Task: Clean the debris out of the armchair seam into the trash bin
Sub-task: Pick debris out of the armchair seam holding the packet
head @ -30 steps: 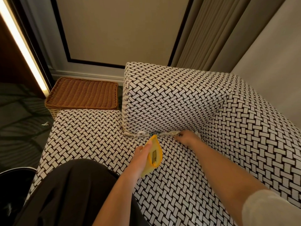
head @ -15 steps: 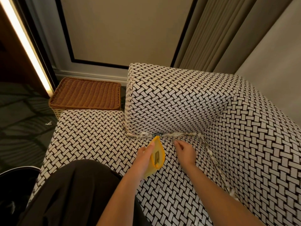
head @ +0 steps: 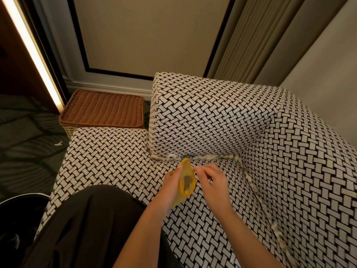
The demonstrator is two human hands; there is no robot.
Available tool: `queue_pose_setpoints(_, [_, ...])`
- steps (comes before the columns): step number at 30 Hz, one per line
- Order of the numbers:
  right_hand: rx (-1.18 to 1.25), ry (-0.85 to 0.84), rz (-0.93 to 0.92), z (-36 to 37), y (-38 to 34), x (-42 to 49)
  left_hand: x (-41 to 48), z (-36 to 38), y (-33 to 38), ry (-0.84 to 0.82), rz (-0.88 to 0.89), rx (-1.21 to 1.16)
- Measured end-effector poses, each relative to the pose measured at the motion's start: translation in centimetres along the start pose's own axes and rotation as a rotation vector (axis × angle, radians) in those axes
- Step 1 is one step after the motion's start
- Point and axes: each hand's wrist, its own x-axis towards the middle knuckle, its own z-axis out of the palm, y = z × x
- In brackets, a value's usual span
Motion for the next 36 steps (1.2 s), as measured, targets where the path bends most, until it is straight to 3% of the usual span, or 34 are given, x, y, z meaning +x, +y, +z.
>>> queue_pose_setpoints(4, [0.026, 0.098, 0.112, -0.4, 1.2, 0.6, 0.3, 0.2, 0.0, 0.040, -0.020, 0.007])
queue_pose_setpoints(7, [-0.097, 0.059, 0.263, -0.6, 4.6, 1.6, 0.6, 0.5, 0.5, 0.079, -0.059, -0.040])
queue_pose_setpoints(9, [-0.306, 0.017, 0.356, -0.8, 7.1, 2.1, 0.7, 0.4, 0.5, 0.067, -0.062, -0.046])
queue_pose_setpoints(11, [-0.640, 0.013, 0.347, -1.2, 8.9, 2.6, 0.8, 0.3, 0.2, 0.051, -0.060, -0.043])
queue_pose_setpoints(13, [-0.809, 0.015, 0.330, -1.6, 9.5, 3.6, 0.8, 0.2, 0.0, 0.033, -0.051, -0.032])
queue_pose_setpoints(24, [-0.777, -0.149, 0.586, -3.5, 9.5, 10.0, 0.9, 0.0, -0.1, -0.007, -0.020, -0.028])
queue_pose_setpoints(36, [-0.765, -0.427, 0.576, -4.9, 9.4, 12.4, 0.9, 0.0, -0.1, -0.022, -0.016, -0.011])
